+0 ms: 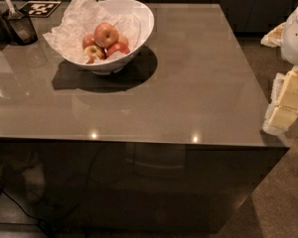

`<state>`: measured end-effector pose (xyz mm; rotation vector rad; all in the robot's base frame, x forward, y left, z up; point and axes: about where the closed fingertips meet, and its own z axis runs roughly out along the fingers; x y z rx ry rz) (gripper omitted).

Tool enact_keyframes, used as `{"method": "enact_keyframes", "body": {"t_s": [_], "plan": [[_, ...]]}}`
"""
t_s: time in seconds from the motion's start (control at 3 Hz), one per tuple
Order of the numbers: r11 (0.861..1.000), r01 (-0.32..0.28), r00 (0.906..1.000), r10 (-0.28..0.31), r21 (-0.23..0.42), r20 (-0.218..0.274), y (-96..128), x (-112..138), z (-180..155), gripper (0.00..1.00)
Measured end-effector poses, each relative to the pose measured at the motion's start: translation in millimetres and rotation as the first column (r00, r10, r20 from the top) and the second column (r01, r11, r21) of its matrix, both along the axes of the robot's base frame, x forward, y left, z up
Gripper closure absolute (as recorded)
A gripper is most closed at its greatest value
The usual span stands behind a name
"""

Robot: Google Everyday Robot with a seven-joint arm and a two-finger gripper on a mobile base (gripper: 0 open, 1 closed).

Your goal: Pick apple from white bowl

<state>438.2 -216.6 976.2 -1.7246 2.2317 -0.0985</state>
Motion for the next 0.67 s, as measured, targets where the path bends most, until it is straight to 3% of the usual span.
{"method": "enact_keyframes", "body": {"t_s": [0.67], "plan": [[1.000, 0.018, 0.9998, -0.018, 0.003, 0.008, 3.6, 4.9, 3.9, 0.00]]}}
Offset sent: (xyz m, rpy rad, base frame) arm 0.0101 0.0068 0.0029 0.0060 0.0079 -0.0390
